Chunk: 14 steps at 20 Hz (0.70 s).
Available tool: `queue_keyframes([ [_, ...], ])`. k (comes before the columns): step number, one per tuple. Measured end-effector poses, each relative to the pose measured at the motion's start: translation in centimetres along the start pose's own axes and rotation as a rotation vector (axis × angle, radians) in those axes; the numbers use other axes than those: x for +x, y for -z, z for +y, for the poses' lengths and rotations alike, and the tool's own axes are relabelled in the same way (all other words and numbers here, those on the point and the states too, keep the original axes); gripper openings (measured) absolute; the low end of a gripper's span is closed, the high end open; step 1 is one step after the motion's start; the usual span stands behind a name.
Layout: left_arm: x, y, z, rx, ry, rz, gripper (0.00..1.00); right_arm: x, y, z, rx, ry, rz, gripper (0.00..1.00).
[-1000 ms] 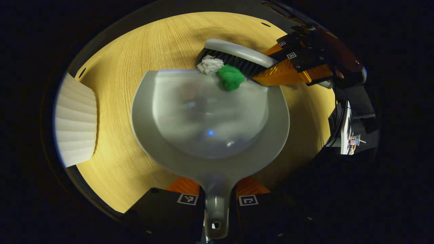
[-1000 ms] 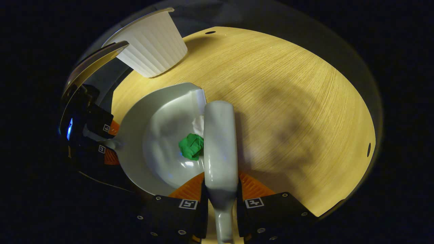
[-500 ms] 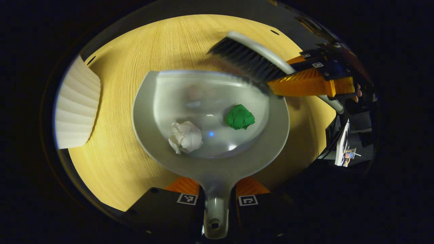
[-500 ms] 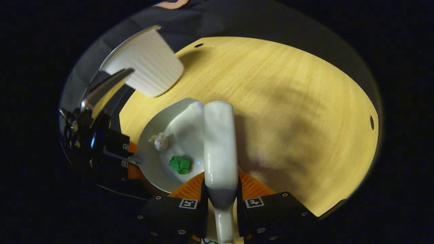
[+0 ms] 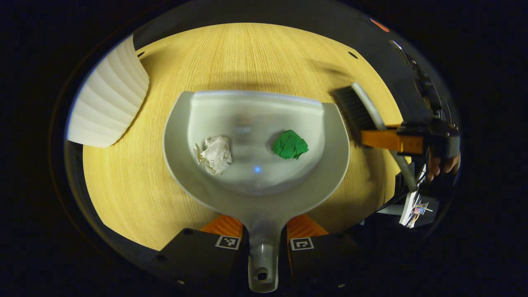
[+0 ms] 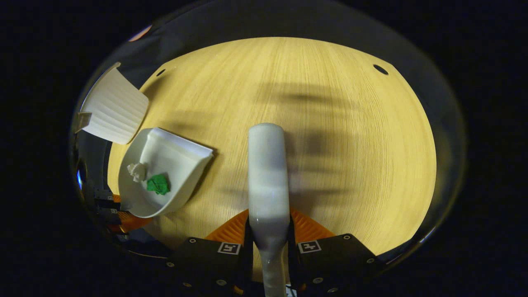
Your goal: Pick up the small broom and dustpan from the desktop, sweep the trash into the dustpan with the broom, and then empty the trash into the garbage bin.
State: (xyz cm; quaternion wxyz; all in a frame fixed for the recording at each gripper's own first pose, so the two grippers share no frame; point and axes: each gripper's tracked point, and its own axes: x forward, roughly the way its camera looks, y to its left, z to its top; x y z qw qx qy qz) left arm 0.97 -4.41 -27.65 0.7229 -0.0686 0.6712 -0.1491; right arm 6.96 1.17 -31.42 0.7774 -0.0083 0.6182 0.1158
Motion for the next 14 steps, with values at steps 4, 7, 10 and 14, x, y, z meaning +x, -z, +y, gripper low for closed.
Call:
queue_keyframes([
  [4,-0.4,-0.9,-0.4,-0.019,-0.001,-0.058,0.30,2.5,2.7,0.7,0.029,0.031,-0.029,0.36],
  [7,0.1,-0.7,-0.4,-0.026,0.010,-0.120,0.30,3.8,3.5,0.5,-0.002,0.046,-0.043,0.47],
  [10,0.8,-0.4,0.1,0.020,-0.003,-0.173,0.30,3.6,3.1,0.7,-0.030,0.025,-0.077,0.44],
  [14,2.1,-0.1,0.5,0.055,0.007,-0.217,0.29,3.1,3.0,0.2,-0.043,0.004,-0.127,0.70],
])
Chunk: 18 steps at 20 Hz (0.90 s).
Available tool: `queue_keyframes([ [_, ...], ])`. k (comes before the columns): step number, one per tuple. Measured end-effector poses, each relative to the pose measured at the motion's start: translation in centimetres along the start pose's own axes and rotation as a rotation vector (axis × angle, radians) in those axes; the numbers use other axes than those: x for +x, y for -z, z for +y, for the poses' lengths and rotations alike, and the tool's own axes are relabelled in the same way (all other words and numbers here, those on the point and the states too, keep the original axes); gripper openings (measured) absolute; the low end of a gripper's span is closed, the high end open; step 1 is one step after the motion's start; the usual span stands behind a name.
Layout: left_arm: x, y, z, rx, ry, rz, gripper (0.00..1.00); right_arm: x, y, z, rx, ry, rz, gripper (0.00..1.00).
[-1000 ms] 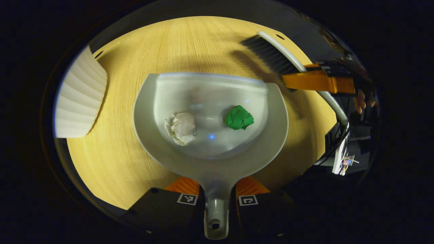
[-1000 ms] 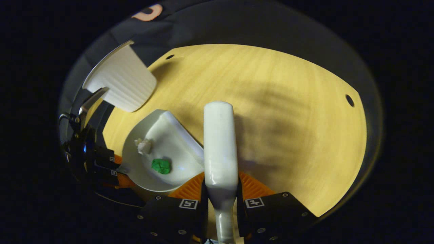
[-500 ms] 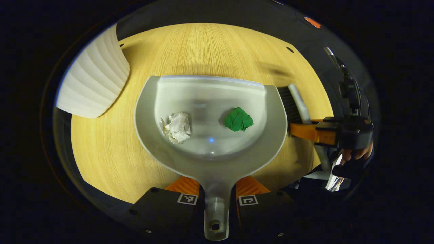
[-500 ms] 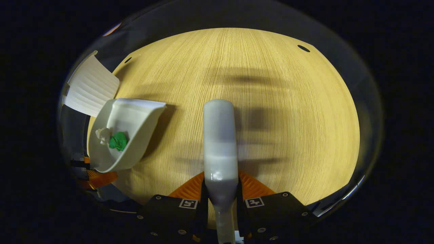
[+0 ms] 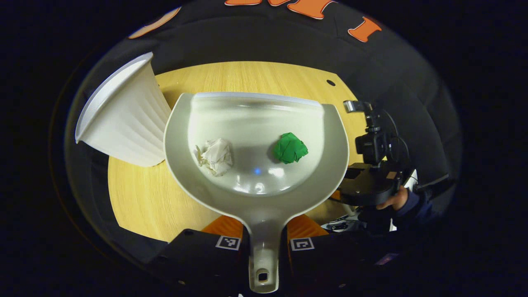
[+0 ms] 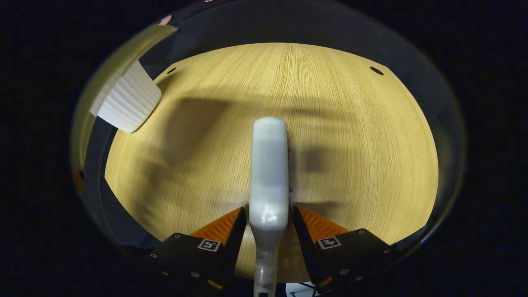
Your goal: Pick up the small broom and dustpan from the desktop, sweep the trash into the dustpan with the broom, and then empty the trash into the garbage bin.
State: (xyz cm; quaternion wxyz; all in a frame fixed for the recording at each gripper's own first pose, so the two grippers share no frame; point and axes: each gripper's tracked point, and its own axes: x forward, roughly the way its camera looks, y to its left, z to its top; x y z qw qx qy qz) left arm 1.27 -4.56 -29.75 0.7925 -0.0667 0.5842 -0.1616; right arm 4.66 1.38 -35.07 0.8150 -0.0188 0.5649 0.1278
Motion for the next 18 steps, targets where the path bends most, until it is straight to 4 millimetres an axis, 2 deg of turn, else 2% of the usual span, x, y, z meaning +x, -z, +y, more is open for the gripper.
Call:
queue_keyframes([
  [3,-0.2,-0.6,-0.3,-0.011,0.002,-0.048,0.29,-0.7,-0.8,-1.2,0.013,0.013,-0.030,0.84],
  [4,-0.4,-1.1,-0.5,-0.019,0.007,-0.065,0.30,-1.0,-1.3,-1.7,0.014,0.020,-0.044,1.00],
  [5,-0.7,-1.4,-0.6,-0.031,0.007,-0.078,0.30,-1.4,-1.8,-2.3,0.016,0.029,-0.054,0.93],
  [6,-0.9,-2.0,-0.4,-0.034,0.004,-0.102,0.30,-2.2,-1.3,-1.9,0.019,0.030,-0.066,0.95],
  [7,-1.0,-2.2,0.2,-0.041,-0.014,-0.117,0.30,-2.0,-1.3,-2.2,0.024,0.034,-0.072,0.95],
  [8,-1.6,-2.7,0.9,-0.047,-0.025,-0.143,0.29,-2.4,-2.4,-2.6,0.028,0.031,-0.084,0.95],
  [10,-3.3,-3.3,2.8,-0.081,-0.033,-0.170,0.29,-3.2,-2.7,-2.9,0.028,0.032,-0.098,0.95],
  [12,-5.5,-3.9,6.5,-0.120,-0.074,-0.190,0.29,-3.9,-2.9,-3.0,0.033,0.031,-0.115,0.95],
  [13,-7.1,-4.3,9.8,-0.135,-0.108,-0.200,0.32,-4.3,-3.1,-3.0,0.036,0.030,-0.124,0.95],
  [15,-9.0,-5.0,16.0,-0.160,-0.183,-0.213,0.29,-5.1,-3.3,-3.0,0.045,0.028,-0.143,0.95],
  [18,-9.4,-4.7,25.5,-0.190,-0.299,-0.183,0.29,-6.0,-3.6,-3.1,0.062,0.026,-0.161,0.95],
])
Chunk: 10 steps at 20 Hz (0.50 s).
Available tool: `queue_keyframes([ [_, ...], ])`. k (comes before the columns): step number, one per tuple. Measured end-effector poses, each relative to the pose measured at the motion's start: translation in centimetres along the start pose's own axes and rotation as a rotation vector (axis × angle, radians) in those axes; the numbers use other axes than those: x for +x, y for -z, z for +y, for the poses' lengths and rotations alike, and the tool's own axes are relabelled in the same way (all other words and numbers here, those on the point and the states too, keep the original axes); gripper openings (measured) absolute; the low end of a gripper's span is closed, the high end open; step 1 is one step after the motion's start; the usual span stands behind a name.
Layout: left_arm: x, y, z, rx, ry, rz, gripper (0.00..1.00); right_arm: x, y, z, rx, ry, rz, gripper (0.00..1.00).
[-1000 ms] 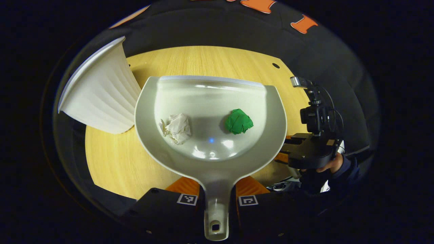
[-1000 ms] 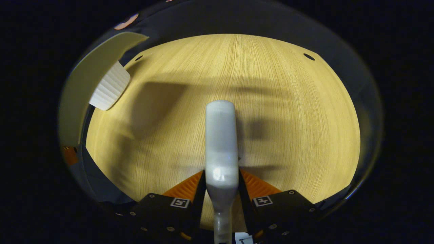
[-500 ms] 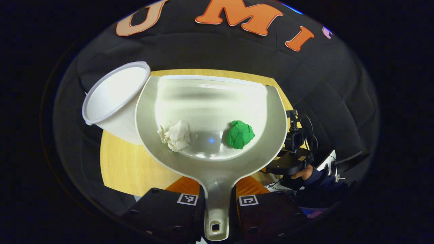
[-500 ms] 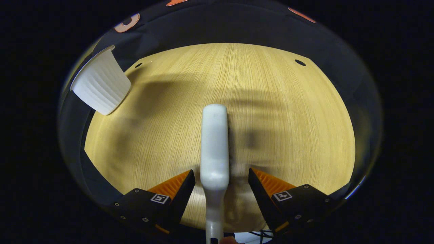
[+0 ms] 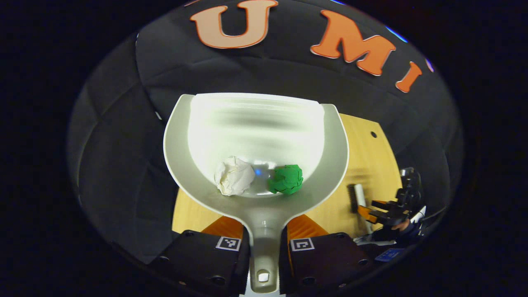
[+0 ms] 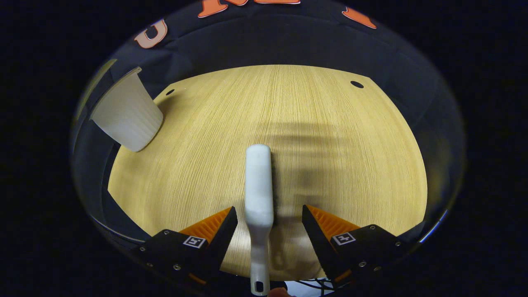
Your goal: Pick up the small broom and dustpan from the desktop, sweep the trash into the dustpan with the broom, and then empty the trash into the garbage bin.
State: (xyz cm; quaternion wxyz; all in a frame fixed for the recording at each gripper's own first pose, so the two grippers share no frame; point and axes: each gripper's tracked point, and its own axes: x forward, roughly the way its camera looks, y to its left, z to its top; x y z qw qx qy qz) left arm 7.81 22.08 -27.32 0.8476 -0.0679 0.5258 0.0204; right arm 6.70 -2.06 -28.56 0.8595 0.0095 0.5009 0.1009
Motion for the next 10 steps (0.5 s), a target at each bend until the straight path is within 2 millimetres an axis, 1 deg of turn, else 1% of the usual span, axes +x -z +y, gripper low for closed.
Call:
queue_keyframes([
  [1,0.6,-0.3,3.1,0.002,-0.044,0.010,0.29,-0.3,-0.2,0.1,0.005,0.001,-0.008,0.95],
  [3,1.9,-1.2,8.5,0.068,-0.146,0.034,0.29,-0.8,-0.6,-0.1,0.006,0.012,-0.027,0.95],
  [4,2.3,-1.7,10.5,0.110,-0.195,0.047,0.29,-1.0,-0.9,-0.3,0.003,0.020,-0.033,0.95],
  [6,3.0,-2.5,12.0,0.185,-0.258,0.068,0.29,-1.3,-1.5,-0.3,0.000,0.028,-0.045,0.95],
  [7,3.7,-3.6,12.6,0.235,-0.281,0.083,0.29,-1.4,-1.6,-0.2,0.000,0.028,-0.050,0.95],
  [8,2.2,-3.6,14.1,0.298,-0.324,0.094,0.29,-1.6,-1.6,-0.3,0.002,0.030,-0.052,0.95],
  [9,1.9,-4.4,15.1,0.384,-0.371,0.102,0.29,-1.8,-1.8,-0.3,0.003,0.027,-0.056,0.95],
  [10,2.2,-4.8,16.3,0.456,-0.418,0.112,0.29,-1.8,-1.9,-0.4,0.001,0.032,-0.058,0.95],
])
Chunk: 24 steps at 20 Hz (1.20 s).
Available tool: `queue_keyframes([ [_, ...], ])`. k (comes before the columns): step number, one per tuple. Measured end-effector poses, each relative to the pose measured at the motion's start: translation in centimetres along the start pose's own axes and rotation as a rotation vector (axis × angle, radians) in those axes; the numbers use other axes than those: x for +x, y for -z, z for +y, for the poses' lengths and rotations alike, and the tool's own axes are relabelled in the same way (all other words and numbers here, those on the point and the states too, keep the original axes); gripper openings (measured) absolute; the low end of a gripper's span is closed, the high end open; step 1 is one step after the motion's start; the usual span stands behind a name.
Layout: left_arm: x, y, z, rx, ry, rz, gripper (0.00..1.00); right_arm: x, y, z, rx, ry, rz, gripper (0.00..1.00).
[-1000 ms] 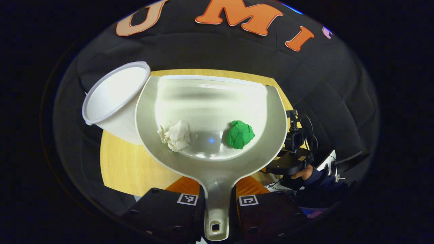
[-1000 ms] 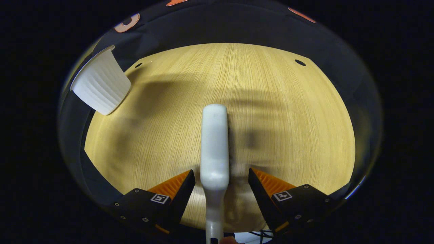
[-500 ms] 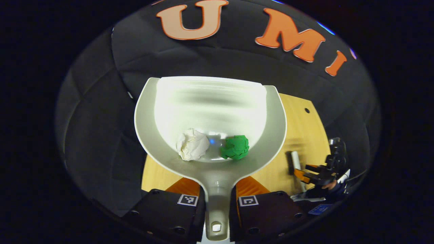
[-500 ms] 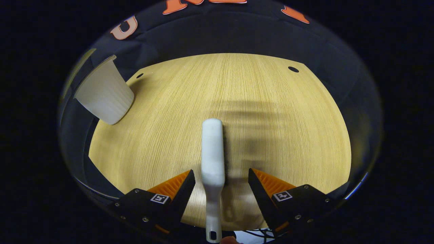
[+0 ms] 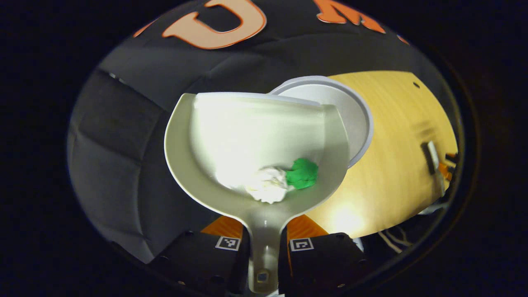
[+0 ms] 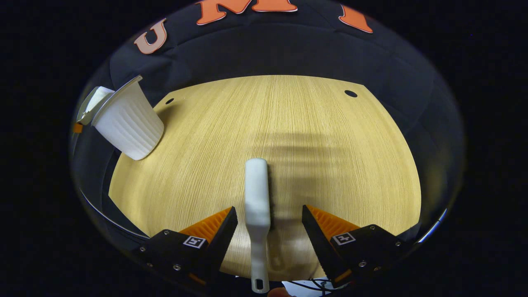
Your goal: Pick up the small broom and dustpan from the desktop, sweep the trash into the dustpan with the broom, and then empty the trash into the garbage bin.
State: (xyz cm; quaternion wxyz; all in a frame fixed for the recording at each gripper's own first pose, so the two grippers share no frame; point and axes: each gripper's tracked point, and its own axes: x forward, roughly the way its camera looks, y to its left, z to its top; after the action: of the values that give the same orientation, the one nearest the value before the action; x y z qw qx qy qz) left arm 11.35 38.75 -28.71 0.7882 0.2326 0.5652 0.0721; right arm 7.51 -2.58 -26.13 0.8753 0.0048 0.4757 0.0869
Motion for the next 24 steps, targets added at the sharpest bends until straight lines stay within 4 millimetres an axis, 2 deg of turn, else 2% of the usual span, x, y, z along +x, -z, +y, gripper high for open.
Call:
queue_keyframes([
  [3,1.1,-0.8,2.1,0.188,-0.099,0.015,0.29,-0.1,-0.2,-0.1,0.000,0.008,-0.007,0.95],
  [4,0.3,-0.8,2.6,0.236,-0.138,0.022,0.29,-0.2,-0.2,-0.1,0.005,0.005,-0.007,0.95],
  [8,-0.6,-3.5,6.7,0.513,-0.388,0.008,0.29,-0.4,-0.5,-0.3,0.006,0.017,-0.018,0.95],
  [10,-0.3,-4.3,7.4,0.594,-0.457,0.001,0.29,-0.3,-0.5,-0.3,0.008,0.019,-0.016,0.95],
  [12,1.0,-4.5,7.4,0.638,-0.489,-0.002,0.29,-0.4,-0.6,-0.3,0.008,0.018,-0.016,0.95],
  [13,-0.1,-4.4,6.7,0.636,-0.482,-0.004,0.29,-0.3,-0.5,-0.2,0.009,0.014,-0.014,0.95],
  [14,1.4,-4.0,6.5,0.606,-0.465,0.003,0.28,-0.4,-0.5,-0.2,0.011,0.011,-0.016,0.95],
  [18,2.7,-2.2,4.3,0.350,-0.327,-0.036,0.29,-0.3,-0.3,-0.1,0.004,0.007,-0.010,0.95],
  [21,3.3,-1.2,1.4,0.133,-0.198,-0.079,0.29,-0.4,-0.4,0.1,0.000,-0.001,-0.014,0.95],
  [24,3.0,-1.8,-3.0,-0.071,-0.062,-0.145,0.29,-1.2,-0.8,0.4,-0.010,-0.008,-0.038,0.95],
])
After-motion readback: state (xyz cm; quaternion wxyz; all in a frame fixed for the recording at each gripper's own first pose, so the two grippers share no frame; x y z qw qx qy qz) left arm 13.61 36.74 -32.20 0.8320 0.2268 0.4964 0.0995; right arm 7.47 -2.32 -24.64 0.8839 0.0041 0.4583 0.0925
